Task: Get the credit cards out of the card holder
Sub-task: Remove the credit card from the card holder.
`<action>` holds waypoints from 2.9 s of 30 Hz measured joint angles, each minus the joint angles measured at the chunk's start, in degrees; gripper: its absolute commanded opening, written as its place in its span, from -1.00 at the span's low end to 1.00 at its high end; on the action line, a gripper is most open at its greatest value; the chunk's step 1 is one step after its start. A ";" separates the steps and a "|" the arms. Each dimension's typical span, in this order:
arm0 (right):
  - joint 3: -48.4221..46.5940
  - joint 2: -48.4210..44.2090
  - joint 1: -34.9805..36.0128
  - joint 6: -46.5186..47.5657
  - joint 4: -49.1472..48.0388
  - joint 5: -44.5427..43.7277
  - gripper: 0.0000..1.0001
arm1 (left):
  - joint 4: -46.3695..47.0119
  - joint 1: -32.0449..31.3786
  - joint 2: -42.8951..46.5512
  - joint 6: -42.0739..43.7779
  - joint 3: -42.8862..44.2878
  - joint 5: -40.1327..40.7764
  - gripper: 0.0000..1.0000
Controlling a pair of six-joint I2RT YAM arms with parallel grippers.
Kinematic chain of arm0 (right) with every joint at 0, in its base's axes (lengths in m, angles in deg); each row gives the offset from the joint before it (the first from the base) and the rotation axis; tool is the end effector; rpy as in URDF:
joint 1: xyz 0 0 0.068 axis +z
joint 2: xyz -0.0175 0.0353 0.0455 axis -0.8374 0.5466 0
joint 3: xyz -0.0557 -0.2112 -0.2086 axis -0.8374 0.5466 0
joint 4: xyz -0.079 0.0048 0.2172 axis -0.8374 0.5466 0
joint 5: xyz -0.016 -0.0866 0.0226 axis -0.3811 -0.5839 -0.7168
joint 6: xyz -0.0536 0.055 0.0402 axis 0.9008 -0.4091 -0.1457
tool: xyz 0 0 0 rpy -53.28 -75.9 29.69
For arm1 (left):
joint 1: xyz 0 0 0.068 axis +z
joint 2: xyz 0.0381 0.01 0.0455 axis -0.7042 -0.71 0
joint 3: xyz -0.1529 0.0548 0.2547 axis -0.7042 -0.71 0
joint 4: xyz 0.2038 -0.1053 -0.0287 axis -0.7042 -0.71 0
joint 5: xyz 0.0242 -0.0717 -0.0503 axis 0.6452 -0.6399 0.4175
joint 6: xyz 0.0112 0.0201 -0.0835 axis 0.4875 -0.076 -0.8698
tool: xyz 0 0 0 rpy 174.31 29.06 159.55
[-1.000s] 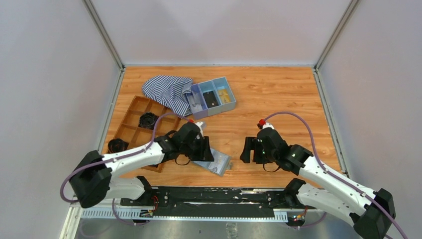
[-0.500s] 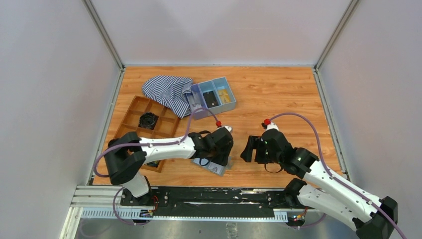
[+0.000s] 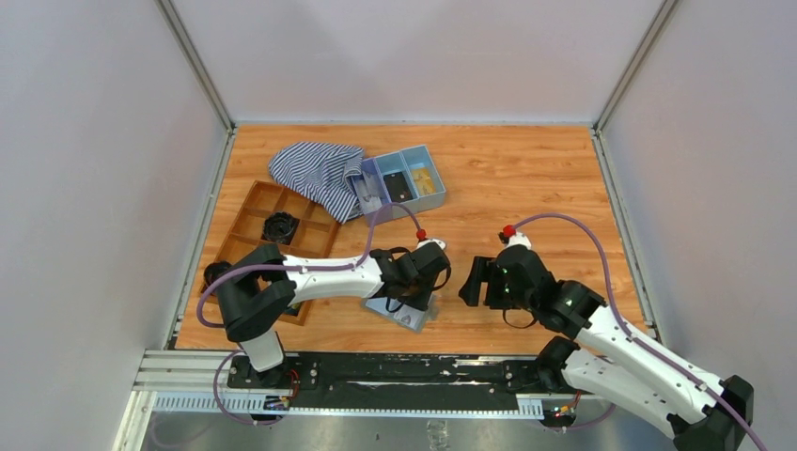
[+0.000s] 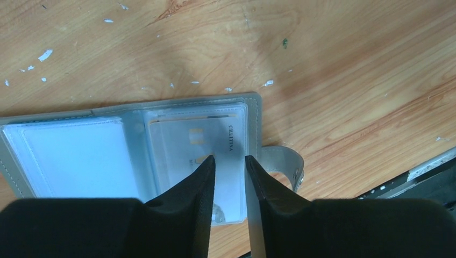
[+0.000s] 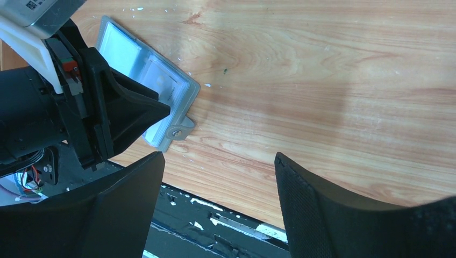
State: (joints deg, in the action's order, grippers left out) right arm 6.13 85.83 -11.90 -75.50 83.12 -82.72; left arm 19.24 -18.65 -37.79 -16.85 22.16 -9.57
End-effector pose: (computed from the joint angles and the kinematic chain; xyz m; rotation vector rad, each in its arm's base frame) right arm 0.0977 0.0885 0.2415 0.0127 2.3581 0.7075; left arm 0.1581 -0.2942 0.1863 0.5311 2.6519 -0.4235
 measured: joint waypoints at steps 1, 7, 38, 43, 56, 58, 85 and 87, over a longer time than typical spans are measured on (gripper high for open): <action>0.00 -0.28 0.00 0.00 0.02 -0.20 0.57 | -0.07 0.00 0.00 0.00 0.00 0.13 -0.45; 0.00 -1.14 0.00 0.15 0.02 0.37 0.48 | -4.15 -0.15 0.85 0.20 0.85 2.78 -0.31; 6.21 30.80 8.70 -14.71 -40.00 15.74 0.46 | -1.53 14.19 15.93 -0.76 -17.94 -0.63 -0.32; 7.06 32.35 8.70 -15.69 -41.70 15.78 0.44 | -0.90 14.23 16.31 -0.90 -18.45 -1.31 -0.33; 5.70 34.86 9.09 -14.88 -44.59 16.68 0.37 | -0.02 14.51 16.83 -0.90 -19.19 -1.86 -0.33; 4.87 34.86 9.49 -14.34 -44.65 16.79 0.37 | 0.28 14.56 17.05 -0.92 -19.45 -1.97 -0.33; -4.85 42.23 11.26 -11.23 -48.96 18.10 0.16 | -8.94 28.89 34.18 1.03 -17.64 -11.50 -0.35; -1.62 38.66 11.15 -12.70 -49.13 16.70 0.07 | -5.97 28.89 33.90 0.74 -19.19 -15.06 -0.35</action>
State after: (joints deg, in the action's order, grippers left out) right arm 4.51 124.50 -0.75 -88.20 33.98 -66.02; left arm 13.28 10.24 -3.89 -16.11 2.97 -24.63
